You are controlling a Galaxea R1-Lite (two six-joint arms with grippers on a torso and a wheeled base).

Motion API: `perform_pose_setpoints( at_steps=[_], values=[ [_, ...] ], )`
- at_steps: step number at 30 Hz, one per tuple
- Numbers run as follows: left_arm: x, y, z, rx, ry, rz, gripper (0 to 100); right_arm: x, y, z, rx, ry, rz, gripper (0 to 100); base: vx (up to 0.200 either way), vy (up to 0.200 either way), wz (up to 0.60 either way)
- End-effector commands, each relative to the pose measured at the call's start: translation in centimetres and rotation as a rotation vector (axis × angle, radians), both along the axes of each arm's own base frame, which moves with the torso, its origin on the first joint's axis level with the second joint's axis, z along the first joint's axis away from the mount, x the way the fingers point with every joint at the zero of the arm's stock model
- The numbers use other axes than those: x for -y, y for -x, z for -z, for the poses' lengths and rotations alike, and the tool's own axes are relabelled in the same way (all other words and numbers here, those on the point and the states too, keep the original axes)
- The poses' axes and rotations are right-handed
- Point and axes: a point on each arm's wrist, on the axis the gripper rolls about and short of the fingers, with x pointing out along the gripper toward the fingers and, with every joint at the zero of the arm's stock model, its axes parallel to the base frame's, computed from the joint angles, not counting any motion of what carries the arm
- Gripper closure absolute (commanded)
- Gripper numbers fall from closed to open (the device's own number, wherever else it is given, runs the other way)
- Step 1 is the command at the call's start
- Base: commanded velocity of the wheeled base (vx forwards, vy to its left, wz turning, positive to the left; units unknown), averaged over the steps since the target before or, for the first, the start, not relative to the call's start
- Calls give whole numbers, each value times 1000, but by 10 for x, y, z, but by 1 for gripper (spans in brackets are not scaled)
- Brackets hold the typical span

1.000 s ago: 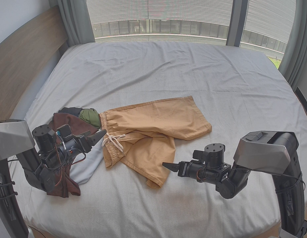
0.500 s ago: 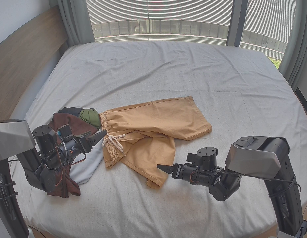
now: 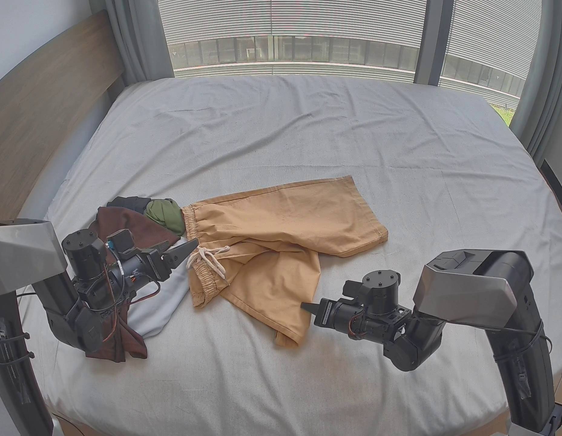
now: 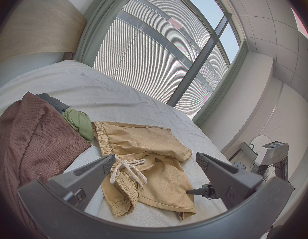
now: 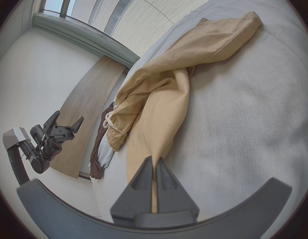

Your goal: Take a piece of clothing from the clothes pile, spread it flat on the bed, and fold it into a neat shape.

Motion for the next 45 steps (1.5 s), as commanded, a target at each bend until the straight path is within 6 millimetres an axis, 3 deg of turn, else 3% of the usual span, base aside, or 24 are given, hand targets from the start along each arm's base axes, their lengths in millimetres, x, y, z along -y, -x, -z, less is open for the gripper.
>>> perform_pose_setpoints(
  at_steps=[1, 13, 26, 27, 45],
  values=[
    [2, -1, 5, -13, -1, 5, 0, 10, 15, -26, 17, -10, 2, 100, 0, 0, 0],
    [4, 0, 4, -11, -1, 11, 0, 29, 42, -52, 9, -6, 6, 100, 0, 0, 0],
    [4, 0, 3, -10, -1, 11, 0, 39, 34, -33, -13, 37, 29, 100, 0, 0, 0],
    [4, 0, 3, -10, -1, 11, 0, 37, 33, -32, -10, 34, 25, 0, 0, 0, 0],
    [4, 0, 7, -20, -3, 11, 0, 0, 4, -3, -46, 56, -21, 0, 0, 0, 0]
  ],
)
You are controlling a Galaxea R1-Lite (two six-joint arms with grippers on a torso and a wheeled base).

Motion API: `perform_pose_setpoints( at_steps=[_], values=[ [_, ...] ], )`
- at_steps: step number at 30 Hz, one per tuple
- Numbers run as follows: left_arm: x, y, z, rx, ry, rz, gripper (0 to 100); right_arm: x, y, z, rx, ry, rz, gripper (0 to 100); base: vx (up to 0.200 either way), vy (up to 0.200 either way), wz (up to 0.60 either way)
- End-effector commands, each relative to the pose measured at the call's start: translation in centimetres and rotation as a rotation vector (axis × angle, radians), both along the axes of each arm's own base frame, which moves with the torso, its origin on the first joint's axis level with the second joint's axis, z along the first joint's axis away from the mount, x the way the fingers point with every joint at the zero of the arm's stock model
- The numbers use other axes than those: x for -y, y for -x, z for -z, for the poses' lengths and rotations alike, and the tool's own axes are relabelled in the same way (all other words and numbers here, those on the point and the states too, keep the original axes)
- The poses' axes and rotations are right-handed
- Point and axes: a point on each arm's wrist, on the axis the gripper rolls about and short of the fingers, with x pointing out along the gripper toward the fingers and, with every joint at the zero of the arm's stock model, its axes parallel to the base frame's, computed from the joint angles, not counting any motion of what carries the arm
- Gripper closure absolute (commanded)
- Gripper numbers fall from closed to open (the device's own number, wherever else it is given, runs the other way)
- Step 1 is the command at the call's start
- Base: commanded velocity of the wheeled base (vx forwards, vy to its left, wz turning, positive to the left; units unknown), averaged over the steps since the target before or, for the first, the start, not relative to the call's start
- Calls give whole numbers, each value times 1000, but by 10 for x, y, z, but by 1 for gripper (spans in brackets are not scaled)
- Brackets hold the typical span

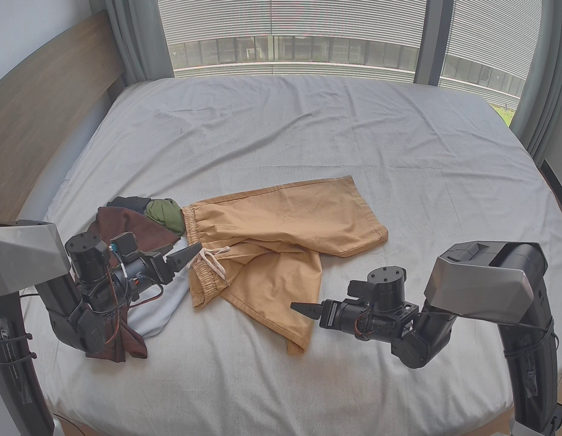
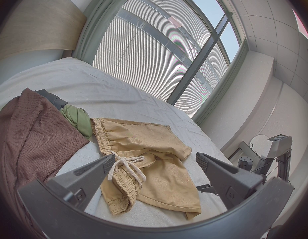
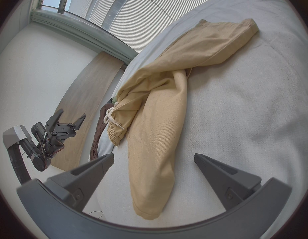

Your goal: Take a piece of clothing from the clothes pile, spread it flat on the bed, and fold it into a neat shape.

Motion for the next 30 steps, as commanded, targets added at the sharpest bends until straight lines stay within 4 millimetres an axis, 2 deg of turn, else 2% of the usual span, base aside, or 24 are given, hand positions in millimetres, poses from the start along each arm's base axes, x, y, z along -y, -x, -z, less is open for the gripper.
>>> perform_pose_setpoints(
  at_steps=[1, 8, 9, 16, 24, 30],
  values=[
    [0, 0, 2, -6, 0, 0, 0, -9, -7, 11, -14, 8, -10, 0, 0, 0, 0],
    [1, 0, 3, -6, -1, 2, 0, -15, -11, 16, -14, 8, -12, 0, 0, 0, 0],
    [1, 0, 3, -7, 0, 3, 0, -15, -10, 16, -17, 10, -13, 100, 0, 0, 0],
    [2, 0, 3, -9, 0, 6, 0, -13, -3, 11, -26, 9, -19, 100, 0, 0, 0],
    [4, 0, 3, -9, -2, 11, 0, -6, 12, -23, -36, -51, -17, 100, 0, 0, 0],
    [4, 0, 2, -3, -1, 11, 0, 1, 26, -39, -47, -60, -44, 100, 0, 0, 0]
  ],
)
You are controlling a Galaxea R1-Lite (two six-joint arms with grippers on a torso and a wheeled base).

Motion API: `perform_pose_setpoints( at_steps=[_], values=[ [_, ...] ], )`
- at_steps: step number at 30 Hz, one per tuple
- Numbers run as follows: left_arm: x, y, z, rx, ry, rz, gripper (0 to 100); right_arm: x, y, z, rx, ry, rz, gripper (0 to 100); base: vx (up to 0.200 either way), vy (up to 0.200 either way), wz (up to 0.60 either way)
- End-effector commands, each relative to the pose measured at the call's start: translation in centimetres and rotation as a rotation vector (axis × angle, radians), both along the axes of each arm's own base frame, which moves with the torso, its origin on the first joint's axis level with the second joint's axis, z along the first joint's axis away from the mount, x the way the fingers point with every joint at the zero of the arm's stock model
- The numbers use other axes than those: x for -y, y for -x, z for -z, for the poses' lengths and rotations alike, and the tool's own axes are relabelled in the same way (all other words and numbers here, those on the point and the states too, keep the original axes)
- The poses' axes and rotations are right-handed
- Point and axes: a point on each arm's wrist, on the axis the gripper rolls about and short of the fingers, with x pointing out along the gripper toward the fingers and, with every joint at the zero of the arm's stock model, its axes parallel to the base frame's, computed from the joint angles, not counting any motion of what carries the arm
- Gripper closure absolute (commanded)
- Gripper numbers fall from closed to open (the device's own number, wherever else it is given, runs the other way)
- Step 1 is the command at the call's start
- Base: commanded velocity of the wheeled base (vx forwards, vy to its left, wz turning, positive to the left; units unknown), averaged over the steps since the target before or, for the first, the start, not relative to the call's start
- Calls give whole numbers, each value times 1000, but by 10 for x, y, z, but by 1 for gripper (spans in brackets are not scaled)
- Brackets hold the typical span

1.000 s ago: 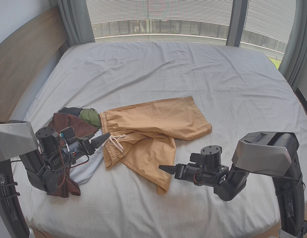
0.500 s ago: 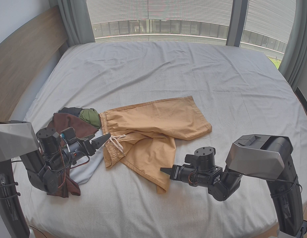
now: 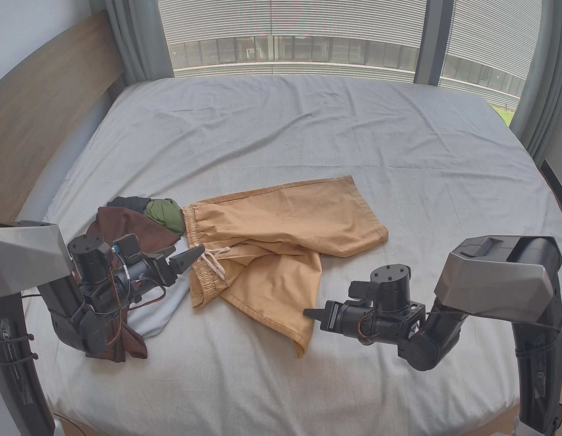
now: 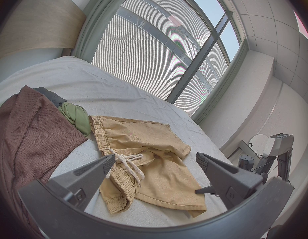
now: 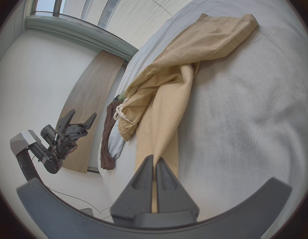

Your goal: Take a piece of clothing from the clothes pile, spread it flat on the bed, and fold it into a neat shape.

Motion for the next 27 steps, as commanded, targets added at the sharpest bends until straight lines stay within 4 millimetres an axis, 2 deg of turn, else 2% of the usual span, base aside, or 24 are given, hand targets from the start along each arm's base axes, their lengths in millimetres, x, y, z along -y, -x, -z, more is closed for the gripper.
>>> perform_pose_setpoints(
  at_steps=[1, 4, 11, 20, 23, 27],
  values=[
    [0, 0, -1, 3, 1, 0, 0, 5, 10, -23, 20, -21, -13, 100, 0, 0, 0],
    [0, 0, -1, 3, 1, 0, 0, 8, 14, -29, 20, -31, -27, 100, 0, 0, 0],
    [1, 0, -1, 2, 0, 2, 0, 3, 7, -29, 35, -43, -27, 100, 0, 0, 0],
    [0, 0, -1, 3, 1, 0, 0, -20, -24, -28, 84, -75, -37, 100, 0, 0, 0],
    [0, 0, -1, 3, 1, 0, 0, -26, -29, -30, 88, -84, -51, 100, 0, 0, 0],
    [-1, -2, -1, 7, 0, -3, 0, -41, -43, -33, 103, -111, -71, 100, 0, 0, 0]
  ],
)
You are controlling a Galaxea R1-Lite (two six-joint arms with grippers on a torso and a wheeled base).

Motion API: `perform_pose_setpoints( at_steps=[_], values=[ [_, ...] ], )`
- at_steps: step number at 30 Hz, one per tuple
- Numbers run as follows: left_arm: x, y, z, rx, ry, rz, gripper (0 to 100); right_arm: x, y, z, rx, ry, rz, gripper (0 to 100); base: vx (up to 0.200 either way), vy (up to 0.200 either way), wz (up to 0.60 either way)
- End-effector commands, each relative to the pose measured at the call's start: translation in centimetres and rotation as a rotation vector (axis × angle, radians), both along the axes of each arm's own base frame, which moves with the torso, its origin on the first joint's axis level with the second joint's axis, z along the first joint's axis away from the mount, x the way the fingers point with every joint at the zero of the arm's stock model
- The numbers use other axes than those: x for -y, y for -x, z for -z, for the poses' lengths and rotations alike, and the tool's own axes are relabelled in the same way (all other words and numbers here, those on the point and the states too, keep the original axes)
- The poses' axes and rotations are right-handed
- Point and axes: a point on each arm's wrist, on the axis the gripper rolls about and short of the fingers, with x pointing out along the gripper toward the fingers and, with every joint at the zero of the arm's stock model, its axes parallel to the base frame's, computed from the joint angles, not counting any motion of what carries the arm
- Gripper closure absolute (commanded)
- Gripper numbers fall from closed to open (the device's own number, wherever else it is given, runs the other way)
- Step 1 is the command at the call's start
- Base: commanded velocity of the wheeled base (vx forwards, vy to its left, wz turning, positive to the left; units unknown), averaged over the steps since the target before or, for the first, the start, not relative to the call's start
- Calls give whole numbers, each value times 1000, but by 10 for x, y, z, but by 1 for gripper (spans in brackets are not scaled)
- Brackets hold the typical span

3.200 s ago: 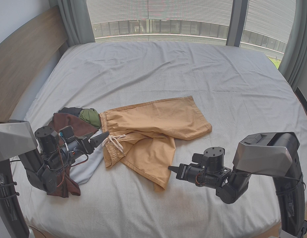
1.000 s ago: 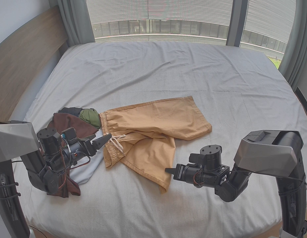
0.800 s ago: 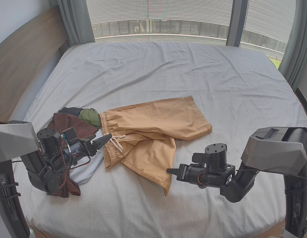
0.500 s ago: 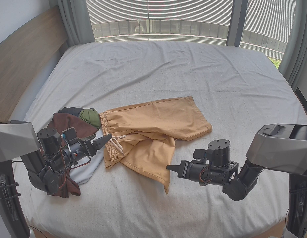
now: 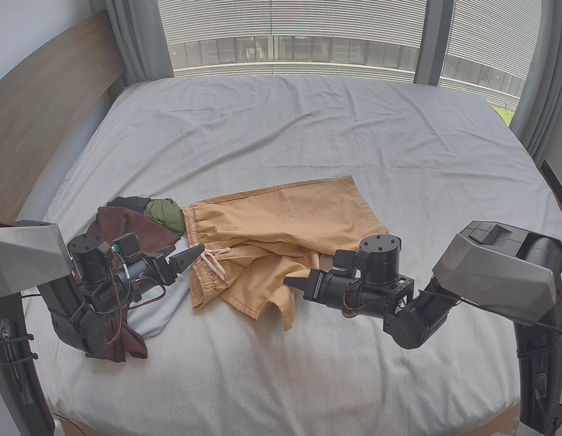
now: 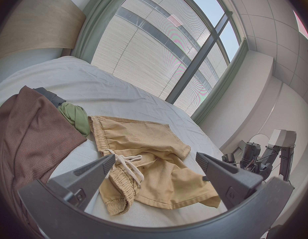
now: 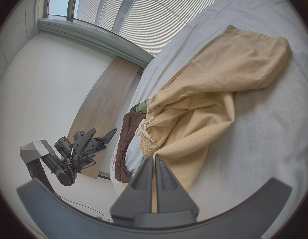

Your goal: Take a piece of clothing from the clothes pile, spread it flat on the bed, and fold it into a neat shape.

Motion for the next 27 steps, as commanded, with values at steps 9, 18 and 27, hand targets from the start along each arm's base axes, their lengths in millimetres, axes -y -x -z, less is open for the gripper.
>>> perform_pose_setpoints(
  at_steps=[9, 18, 27],
  values=[
    [-2, -2, 1, 0, 0, -7, 0, -34, -49, 4, 11, -20, -4, 100, 0, 0, 0],
    [-3, -5, 2, 4, 1, -12, 0, -67, -78, -1, 35, -39, -20, 100, 0, 0, 0],
    [-5, -8, 3, 4, 6, -24, 0, -94, -94, 15, 28, -42, -38, 100, 0, 0, 0]
  ],
)
